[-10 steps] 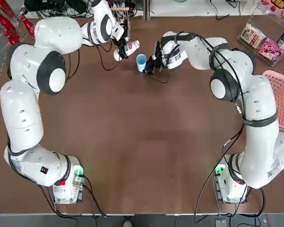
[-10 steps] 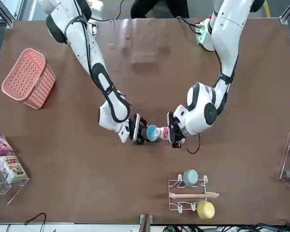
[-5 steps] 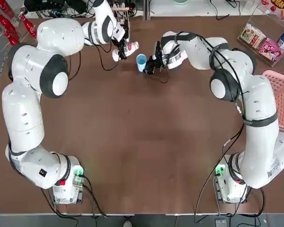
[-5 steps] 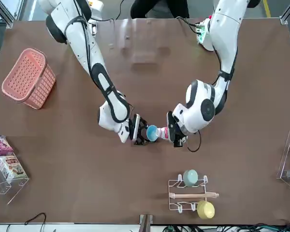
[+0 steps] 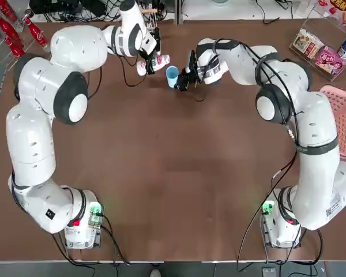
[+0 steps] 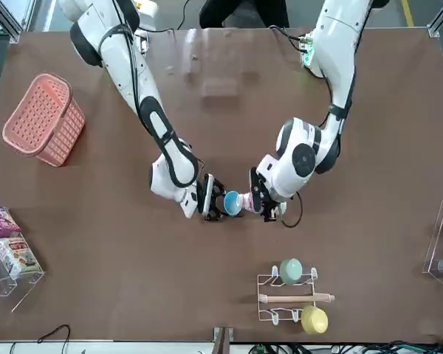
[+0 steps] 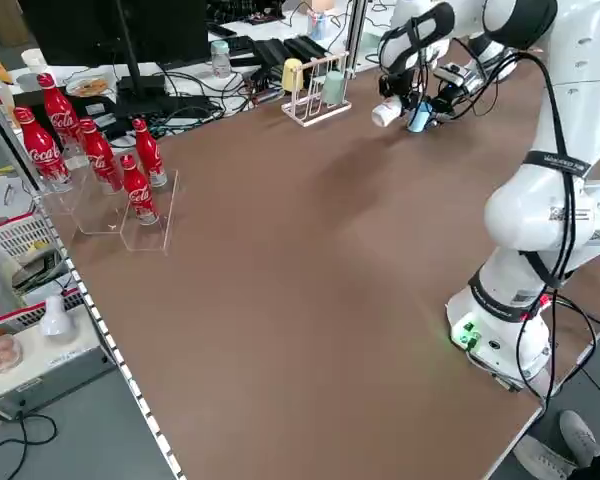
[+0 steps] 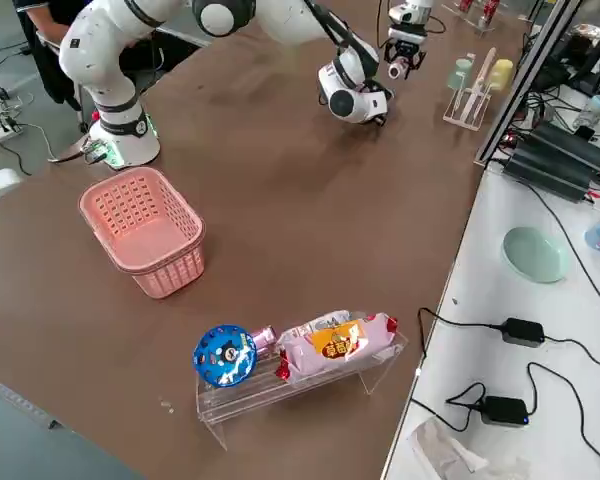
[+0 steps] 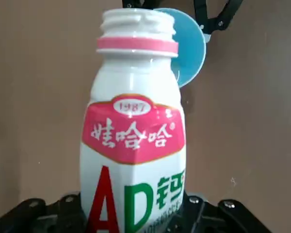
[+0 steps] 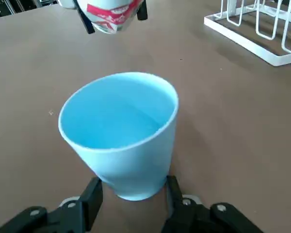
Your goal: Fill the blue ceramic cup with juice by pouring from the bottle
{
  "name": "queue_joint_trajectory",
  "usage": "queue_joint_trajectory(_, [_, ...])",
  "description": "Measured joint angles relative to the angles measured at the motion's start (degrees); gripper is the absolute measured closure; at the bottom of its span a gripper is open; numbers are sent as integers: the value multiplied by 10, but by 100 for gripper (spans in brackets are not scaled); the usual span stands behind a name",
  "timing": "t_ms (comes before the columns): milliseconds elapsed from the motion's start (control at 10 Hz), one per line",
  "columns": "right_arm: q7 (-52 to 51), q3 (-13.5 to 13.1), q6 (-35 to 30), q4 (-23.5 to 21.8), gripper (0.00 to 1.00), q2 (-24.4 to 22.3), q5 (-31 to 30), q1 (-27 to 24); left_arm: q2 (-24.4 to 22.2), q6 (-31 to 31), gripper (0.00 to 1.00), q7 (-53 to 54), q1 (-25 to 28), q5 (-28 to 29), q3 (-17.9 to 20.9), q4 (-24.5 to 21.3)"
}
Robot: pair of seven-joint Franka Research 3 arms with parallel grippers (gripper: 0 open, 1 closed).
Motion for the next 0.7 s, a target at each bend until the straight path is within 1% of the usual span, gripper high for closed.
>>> queue_joint_trajectory(200, [0,0,0,0,38,0,0,0,0,0,42,-9,-43,0,55,-2])
queue_joint_trajectory(300, [0,0,0,0,38,0,0,0,2,0,42,-10,-60,0,73,-3])
queue_joint_trajectory(500, [0,0,0,0,38,0,0,0,6,0,42,-26,-84,0,88,-5])
queue_joint_trajectory(600, [0,0,0,0,38,0,0,0,10,0,42,-30,-102,4,103,-5])
queue_joint_trajectory(700, [0,0,0,0,38,0,0,0,15,0,42,-31,-127,10,126,-5])
